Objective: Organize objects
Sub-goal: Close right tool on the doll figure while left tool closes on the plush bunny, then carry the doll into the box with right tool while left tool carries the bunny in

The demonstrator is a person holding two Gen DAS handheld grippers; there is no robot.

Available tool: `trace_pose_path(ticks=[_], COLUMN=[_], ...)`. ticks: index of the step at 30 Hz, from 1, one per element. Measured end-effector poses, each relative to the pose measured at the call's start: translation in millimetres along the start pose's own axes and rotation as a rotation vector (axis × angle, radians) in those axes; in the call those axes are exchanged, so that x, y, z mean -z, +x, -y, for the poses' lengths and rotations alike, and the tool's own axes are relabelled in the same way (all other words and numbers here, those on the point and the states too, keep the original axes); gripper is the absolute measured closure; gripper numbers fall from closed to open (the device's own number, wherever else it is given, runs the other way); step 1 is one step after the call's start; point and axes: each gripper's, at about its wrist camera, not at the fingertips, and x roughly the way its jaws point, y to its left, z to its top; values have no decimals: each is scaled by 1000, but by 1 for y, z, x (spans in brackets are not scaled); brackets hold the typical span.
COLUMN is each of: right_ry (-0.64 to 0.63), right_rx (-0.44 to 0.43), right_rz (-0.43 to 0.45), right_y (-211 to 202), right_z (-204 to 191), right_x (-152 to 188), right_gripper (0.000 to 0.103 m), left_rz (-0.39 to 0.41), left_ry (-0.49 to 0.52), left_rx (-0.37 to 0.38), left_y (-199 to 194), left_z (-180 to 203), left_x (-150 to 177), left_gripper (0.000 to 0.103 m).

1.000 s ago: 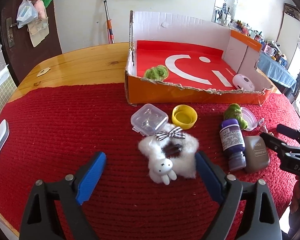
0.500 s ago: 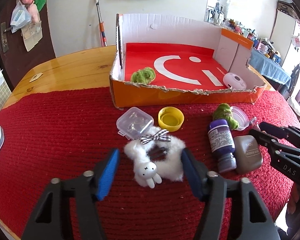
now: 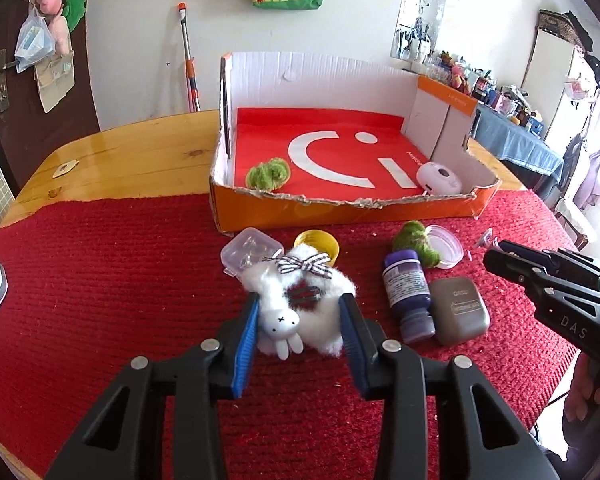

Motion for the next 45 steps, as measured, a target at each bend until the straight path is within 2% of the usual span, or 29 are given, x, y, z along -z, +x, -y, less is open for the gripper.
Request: trace_pose_path(ticks=[25,34,38,45], right_ry=[-42,-49,-61,-90], right_rx=[-76,-156,-195,-233], right_rz=[36,85,82,25], right_y=[-9,-22,-14,20], right_z=[-1,-2,-8,-18], right_x=[-7,-45,-66,-96], right_gripper=[82,82,82,82], left_rz=[36,69,44,-33], left_ry=[-25,-3,8,41], left_rx=[-3,35,56,109], left_y=[-15,-20,-6,28], left_z=[5,10,10,9], left_x=[-7,-44,-66,-93], left_gripper=[62,62,62,62])
